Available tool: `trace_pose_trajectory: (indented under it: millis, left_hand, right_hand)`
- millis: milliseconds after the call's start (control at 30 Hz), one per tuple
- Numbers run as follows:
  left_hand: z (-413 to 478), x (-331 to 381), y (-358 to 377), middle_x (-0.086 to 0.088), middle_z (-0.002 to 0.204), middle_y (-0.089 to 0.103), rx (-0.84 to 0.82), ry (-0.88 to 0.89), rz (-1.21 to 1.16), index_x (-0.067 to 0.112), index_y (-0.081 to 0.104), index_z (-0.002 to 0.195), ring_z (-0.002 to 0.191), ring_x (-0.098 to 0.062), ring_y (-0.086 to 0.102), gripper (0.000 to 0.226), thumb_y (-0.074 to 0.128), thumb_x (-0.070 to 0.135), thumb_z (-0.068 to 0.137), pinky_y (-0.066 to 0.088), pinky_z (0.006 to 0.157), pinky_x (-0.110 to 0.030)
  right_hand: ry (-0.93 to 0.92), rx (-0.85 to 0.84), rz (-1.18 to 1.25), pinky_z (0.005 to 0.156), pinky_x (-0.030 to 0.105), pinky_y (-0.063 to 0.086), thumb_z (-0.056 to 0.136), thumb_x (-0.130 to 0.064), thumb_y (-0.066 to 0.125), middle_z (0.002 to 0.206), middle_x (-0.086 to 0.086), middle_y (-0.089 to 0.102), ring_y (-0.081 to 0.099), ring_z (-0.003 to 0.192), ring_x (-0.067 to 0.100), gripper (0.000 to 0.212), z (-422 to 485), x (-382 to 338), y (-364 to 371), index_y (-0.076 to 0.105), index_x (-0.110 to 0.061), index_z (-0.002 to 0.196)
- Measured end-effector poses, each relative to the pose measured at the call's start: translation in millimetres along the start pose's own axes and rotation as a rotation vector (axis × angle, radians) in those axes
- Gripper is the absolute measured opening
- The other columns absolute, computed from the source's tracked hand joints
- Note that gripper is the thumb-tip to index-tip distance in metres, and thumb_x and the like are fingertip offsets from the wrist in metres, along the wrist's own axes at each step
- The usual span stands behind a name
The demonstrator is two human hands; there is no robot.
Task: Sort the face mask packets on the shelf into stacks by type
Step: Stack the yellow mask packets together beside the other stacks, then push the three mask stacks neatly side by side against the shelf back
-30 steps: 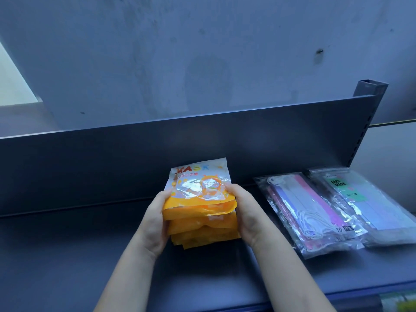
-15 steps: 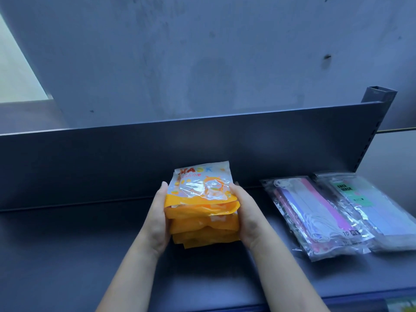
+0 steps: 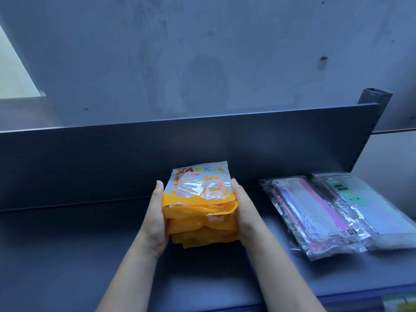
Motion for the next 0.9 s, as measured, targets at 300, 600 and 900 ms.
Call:
trace_pose_trajectory:
  millis: [300,600,900]
  left_hand:
    - [-0.9,6.9,-5.5,-0.017,0.130,0.071,-0.008,0.078,-0.006,0.015,0.061,0.140,0.121,-0.033,0.068,0.080,0.024,0.073,0.099,0.050,0.101,-0.047]
    - [-22.7,58.1,-26.8,0.012,0.165,0.033,0.339,0.345,0.819,0.029,0.032,0.160,0.152,-0.007,0.024,0.087,0.031,0.078,0.088,0.023,0.122,-0.034]
    - [-56.5,84.9,43.8,0.004,0.165,0.037,0.397,0.612,1.550,0.022,0.038,0.158,0.156,-0.021,0.021,0.084,0.020,0.072,0.094,0.014,0.126,-0.045]
  right_hand:
    - [-0.009,0.062,-0.056,0.118,0.048,0.045,0.078,-0.089,0.058,0.143,-0.003,0.068,0.066,0.130,0.021,0.091,9.3,4.5,-14.2,0.052,-0.036,0.152]
    - [-0.372,0.300,-0.787,0.117,0.025,0.027,0.112,-0.045,0.037,0.164,-0.002,0.046,0.037,0.148,0.003,0.053,-40.6,-81.3,-25.5,0.050,-0.017,0.155]
    - [-0.473,0.248,-1.289,0.131,0.038,0.016,0.097,-0.069,0.020,0.173,-0.008,0.027,0.011,0.163,0.013,0.081,-65.5,-98.6,-11.4,0.032,-0.025,0.165]
Point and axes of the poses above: each hand's wrist, its own z-axis towards the middle knuckle, its own y-axis out of the palm, x = y × z, the point moved 9 cm from there along z, towards the middle knuckle
